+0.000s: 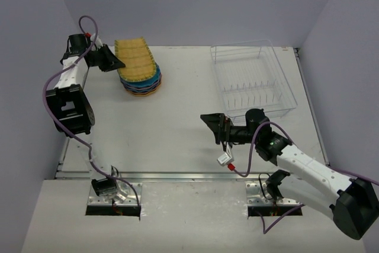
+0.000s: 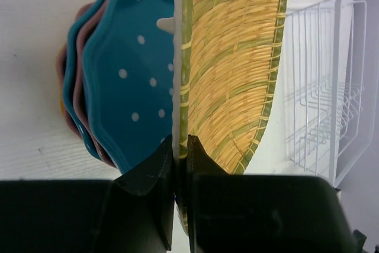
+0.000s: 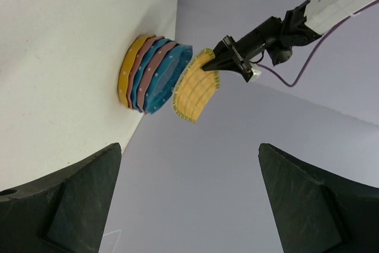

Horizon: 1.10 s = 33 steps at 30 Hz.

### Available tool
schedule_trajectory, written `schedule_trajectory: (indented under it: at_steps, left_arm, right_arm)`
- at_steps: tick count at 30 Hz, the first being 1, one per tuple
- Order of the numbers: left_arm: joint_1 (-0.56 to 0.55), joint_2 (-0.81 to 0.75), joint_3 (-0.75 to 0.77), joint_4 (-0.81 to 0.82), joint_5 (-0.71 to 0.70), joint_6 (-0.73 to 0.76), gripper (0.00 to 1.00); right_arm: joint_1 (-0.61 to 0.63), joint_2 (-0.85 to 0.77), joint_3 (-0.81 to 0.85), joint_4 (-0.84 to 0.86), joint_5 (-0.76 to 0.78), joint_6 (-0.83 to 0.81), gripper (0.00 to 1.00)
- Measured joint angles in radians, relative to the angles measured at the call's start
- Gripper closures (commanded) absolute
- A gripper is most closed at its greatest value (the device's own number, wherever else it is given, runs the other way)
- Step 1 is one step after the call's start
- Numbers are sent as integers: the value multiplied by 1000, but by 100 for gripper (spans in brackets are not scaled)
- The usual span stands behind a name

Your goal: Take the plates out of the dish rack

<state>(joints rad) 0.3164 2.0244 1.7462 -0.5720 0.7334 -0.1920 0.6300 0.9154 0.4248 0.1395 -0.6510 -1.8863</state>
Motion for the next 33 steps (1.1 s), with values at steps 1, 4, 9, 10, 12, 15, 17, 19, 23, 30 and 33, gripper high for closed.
schedule_trajectory:
  at_steps: [1,4,9,10,12,15,17,19,23,30,33]
  left_arm:
    - [-1,10,1,15,-16,-12,100]
    - [-1,28,-10,48,-52,-35,100]
    - [-1,32,-106,115,-56,-73,100]
    - [-1,32,-121,121,-43,-81,100]
    - [-1,29,-156,152,-19,-96,100]
    - [1,29,-194,205,22,-123,100]
    - [1,29,-204,223,39,-131,100]
    - [4,30,-206,231,50,-136,100]
    - [7,34,-206,236,61,-146,98]
    - [13,30,-206,245,46,-151,59]
    - [18,21,-208,237,14,-148,58]
  right_arm:
    - [0,-14,-5,-7,6,5,1]
    - [0,-53,-12,-27,22,18,1]
    - [0,-81,-12,-45,45,33,1]
    - [0,-81,-12,-46,48,35,1]
    - [0,-81,-12,-47,51,36,1]
    - [0,-81,-12,-47,53,36,1]
    - [0,-81,-12,-47,54,36,1]
    - [0,-81,-12,-48,57,36,1]
    - [0,-81,-12,-54,64,36,1]
    - [0,-81,-12,-67,68,36,1]
    - [0,-81,-12,-66,67,36,1]
